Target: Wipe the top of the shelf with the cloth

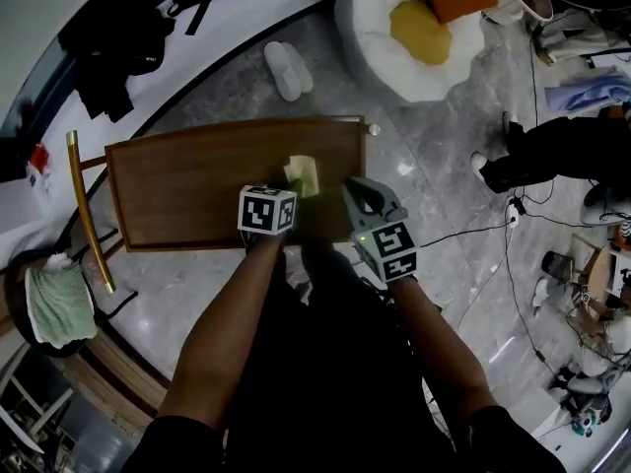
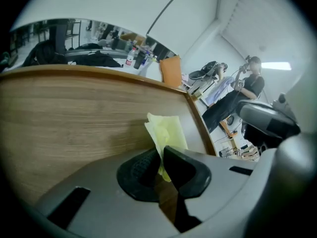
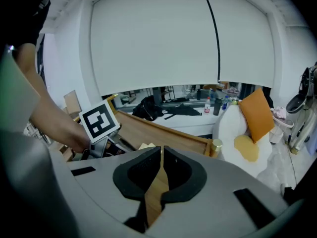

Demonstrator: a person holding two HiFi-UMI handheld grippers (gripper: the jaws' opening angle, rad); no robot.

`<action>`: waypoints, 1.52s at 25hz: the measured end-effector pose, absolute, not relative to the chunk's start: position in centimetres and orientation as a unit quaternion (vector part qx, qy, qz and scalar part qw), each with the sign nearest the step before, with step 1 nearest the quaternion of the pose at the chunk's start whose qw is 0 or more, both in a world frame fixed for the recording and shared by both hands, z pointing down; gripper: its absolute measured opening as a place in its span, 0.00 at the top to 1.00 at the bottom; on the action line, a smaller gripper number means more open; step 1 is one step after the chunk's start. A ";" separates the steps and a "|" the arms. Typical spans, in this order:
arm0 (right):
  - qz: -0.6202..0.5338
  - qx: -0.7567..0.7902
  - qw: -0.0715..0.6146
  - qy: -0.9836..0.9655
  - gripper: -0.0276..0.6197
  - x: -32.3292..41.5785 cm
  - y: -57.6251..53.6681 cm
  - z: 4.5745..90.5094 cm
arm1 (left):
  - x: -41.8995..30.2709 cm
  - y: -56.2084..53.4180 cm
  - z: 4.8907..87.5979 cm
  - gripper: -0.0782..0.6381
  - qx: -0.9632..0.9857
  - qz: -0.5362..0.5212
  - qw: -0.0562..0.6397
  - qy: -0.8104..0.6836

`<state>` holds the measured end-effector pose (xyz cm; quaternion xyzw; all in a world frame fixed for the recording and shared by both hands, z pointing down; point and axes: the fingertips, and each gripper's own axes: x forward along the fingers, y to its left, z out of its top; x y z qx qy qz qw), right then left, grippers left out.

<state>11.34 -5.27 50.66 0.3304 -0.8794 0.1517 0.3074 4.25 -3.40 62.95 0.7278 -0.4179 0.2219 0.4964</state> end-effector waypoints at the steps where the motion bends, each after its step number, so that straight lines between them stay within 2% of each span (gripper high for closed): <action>1: 0.151 0.327 0.308 -0.881 0.91 10.5 -5.2 50.7 | 3.3 -3.1 63.1 0.85 0.726 0.221 0.498 -0.420; 18: 0.143 0.286 0.313 -0.894 0.91 -1.8 -3.1 51.3 | -13.1 0.5 64.5 0.85 0.687 0.206 0.514 -0.471; 29: 0.134 0.260 0.322 -0.901 0.91 -6.1 -2.7 52.0 | -21.7 2.5 65.2 0.85 0.647 0.173 0.528 -0.523; 38: 0.135 0.236 0.322 -0.907 0.91 -9.3 -1.9 52.6 | -31.7 5.3 65.6 0.85 0.584 0.170 0.518 -0.601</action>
